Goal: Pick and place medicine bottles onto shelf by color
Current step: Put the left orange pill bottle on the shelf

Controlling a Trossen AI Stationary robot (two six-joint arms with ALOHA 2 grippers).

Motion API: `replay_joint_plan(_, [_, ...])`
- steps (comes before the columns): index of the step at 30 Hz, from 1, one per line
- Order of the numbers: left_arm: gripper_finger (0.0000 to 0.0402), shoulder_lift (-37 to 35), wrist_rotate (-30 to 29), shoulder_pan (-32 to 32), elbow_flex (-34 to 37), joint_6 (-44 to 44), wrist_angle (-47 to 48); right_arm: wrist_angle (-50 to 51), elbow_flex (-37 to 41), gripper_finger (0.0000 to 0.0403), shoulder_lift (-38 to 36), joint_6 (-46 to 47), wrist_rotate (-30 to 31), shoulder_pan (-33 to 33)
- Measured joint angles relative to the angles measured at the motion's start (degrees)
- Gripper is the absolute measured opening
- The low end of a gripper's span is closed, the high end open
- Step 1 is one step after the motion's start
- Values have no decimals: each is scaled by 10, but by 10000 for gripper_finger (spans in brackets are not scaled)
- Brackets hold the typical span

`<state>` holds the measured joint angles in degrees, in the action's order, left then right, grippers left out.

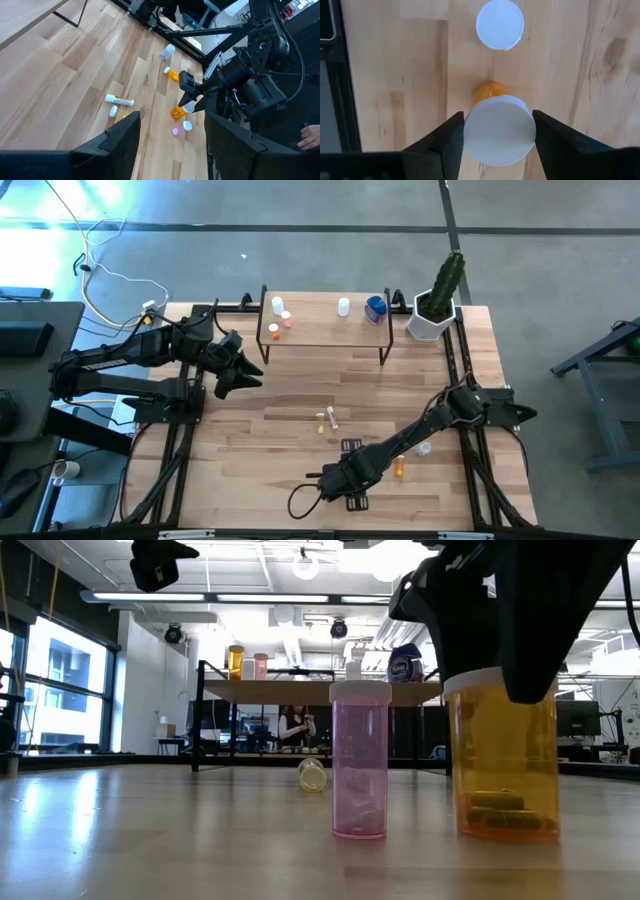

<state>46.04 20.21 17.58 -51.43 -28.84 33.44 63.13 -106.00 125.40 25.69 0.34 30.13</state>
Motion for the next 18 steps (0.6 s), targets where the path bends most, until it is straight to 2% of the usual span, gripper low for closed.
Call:
replay_joint_plan(9, [211, 0, 0, 0, 0, 0, 0, 24, 0, 200, -15, 15, -14, -9])
replay_joint_plan(13, [211, 0, -1, 0, 0, 1, 0, 25, 0, 192, -38, 24, -24, -18])
replay_joint_plan(18, [211, 0, -29, 0, 0, 1, 13, 39, 0, 191, -72, 56, -34, -43])
